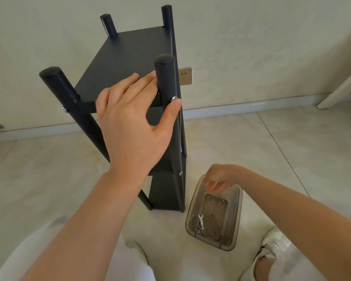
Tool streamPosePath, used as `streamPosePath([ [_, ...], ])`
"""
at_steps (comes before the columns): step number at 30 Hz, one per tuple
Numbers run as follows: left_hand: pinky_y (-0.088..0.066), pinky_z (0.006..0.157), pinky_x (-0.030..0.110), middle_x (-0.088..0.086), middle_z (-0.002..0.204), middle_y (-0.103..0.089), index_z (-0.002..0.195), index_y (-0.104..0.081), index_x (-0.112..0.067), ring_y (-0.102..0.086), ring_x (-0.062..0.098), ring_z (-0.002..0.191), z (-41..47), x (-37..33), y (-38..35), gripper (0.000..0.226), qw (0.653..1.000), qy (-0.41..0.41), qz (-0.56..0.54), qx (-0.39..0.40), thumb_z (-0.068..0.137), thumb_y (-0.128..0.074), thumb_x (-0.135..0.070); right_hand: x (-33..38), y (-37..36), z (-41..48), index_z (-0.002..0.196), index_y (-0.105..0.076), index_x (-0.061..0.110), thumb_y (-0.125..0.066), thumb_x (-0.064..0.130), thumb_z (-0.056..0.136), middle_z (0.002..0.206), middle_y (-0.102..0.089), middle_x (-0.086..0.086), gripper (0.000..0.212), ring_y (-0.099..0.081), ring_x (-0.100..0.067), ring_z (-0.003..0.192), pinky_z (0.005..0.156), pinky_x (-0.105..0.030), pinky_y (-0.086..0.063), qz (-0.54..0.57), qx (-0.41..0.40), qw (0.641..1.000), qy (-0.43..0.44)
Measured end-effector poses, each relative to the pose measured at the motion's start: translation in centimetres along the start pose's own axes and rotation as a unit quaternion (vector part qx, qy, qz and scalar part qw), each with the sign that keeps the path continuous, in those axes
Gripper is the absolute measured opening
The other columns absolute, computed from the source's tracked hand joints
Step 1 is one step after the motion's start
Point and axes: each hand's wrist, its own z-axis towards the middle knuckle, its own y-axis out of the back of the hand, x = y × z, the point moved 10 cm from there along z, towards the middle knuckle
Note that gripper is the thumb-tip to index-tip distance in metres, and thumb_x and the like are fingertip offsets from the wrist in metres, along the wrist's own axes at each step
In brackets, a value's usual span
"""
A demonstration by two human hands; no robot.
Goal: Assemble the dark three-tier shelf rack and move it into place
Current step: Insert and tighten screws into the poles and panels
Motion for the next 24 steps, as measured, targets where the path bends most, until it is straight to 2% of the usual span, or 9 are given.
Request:
streamPosePath([
  [2,-0.032,0.109,0.040,-0.006,0.124,-0.070,0.120,-0.072,-0.019,-0.056,0.020,0.129,-0.1,-0.1,0.0,0.043,1.000,-0.005,0.004,-0.010,0.099,-0.051,-0.050,-2.4,-3.1,2.2,0.109,-0.063,0.000,-0.052,0.019,0.101,0.085,-0.070,-0.002,0.023,-0.059,-0.010,0.054,0.056,-0.020,-0.047,0.007,0.034,0.999,-0.026],
  [4,-0.034,0.108,0.042,-0.005,0.122,-0.071,0.118,-0.073,-0.017,-0.057,0.021,0.127,-0.2,-0.2,0.0,0.041,1.000,-0.010,0.007,-0.021,0.100,-0.053,-0.048,-3.8,-5.1,4.3,0.105,-0.065,0.008,-0.054,0.024,0.100,0.086,-0.070,-0.001,0.020,-0.068,-0.015,0.072,0.061,-0.023,-0.052,-0.060,0.023,0.998,-0.018],
  [7,-0.036,0.105,0.043,-0.003,0.119,-0.071,0.116,-0.073,-0.015,-0.059,0.023,0.124,-0.3,-0.5,0.0,0.038,0.999,-0.021,0.006,-0.032,0.100,-0.055,-0.045,-4.9,-8.6,6.8,0.105,-0.065,0.007,-0.057,0.021,0.096,0.099,-0.068,-0.007,0.019,-0.066,-0.022,0.090,0.065,-0.023,-0.051,-0.151,0.023,0.988,0.010],
  [10,-0.035,0.104,0.041,-0.002,0.119,-0.071,0.116,-0.073,-0.014,-0.059,0.025,0.122,-0.3,-0.8,-0.1,0.038,0.999,-0.023,0.009,-0.038,0.100,-0.056,-0.044,-6.5,-11.7,8.7,0.115,-0.062,0.000,-0.055,0.011,0.096,0.110,-0.068,-0.015,0.023,-0.066,-0.024,0.094,0.079,-0.030,-0.055,-0.166,0.041,0.985,0.010],
  [12,-0.035,0.104,0.042,0.000,0.118,-0.071,0.115,-0.073,-0.012,-0.060,0.027,0.121,-0.3,-0.9,-0.2,0.038,0.999,-0.020,0.013,-0.039,0.100,-0.057,-0.043,-7.4,-12.9,9.4,0.120,-0.062,0.003,-0.056,0.008,0.096,0.114,-0.066,-0.013,0.026,-0.065,-0.025,0.104,0.087,-0.030,-0.054,-0.173,0.045,0.984,0.018],
  [16,-0.037,0.103,0.047,0.003,0.114,-0.071,0.111,-0.073,-0.008,-0.060,0.029,0.118,-0.3,-1.1,-0.4,0.042,0.999,-0.012,0.019,-0.032,0.101,-0.054,-0.044,-7.7,-14.4,10.3,0.117,-0.067,0.016,-0.063,0.008,0.092,0.117,-0.063,-0.006,0.026,-0.059,-0.019,0.102,0.087,-0.027,-0.051,-0.176,0.055,0.981,0.060],
  [19,-0.038,0.102,0.048,0.005,0.112,-0.072,0.110,-0.073,-0.006,-0.060,0.030,0.116,-0.4,-1.1,-0.3,0.043,0.999,-0.015,0.023,-0.035,0.101,-0.053,-0.043,-7.8,-15.1,10.6,0.115,-0.067,0.015,-0.059,0.008,0.094,0.117,-0.064,-0.008,0.023,-0.061,-0.022,0.104,0.092,-0.032,-0.051,-0.207,0.041,0.974,0.079],
  [24,-0.039,0.102,0.051,0.005,0.113,-0.072,0.110,-0.073,-0.006,-0.060,0.031,0.116,-0.4,-1.2,-0.4,0.045,0.999,-0.012,0.026,-0.028,0.101,-0.051,-0.044,-8.1,-16.3,10.9,0.118,-0.063,0.013,-0.052,0.009,0.096,0.120,-0.063,-0.012,0.024,-0.061,-0.027,0.106,0.094,-0.034,-0.050,-0.300,0.021,0.948,0.107],
])
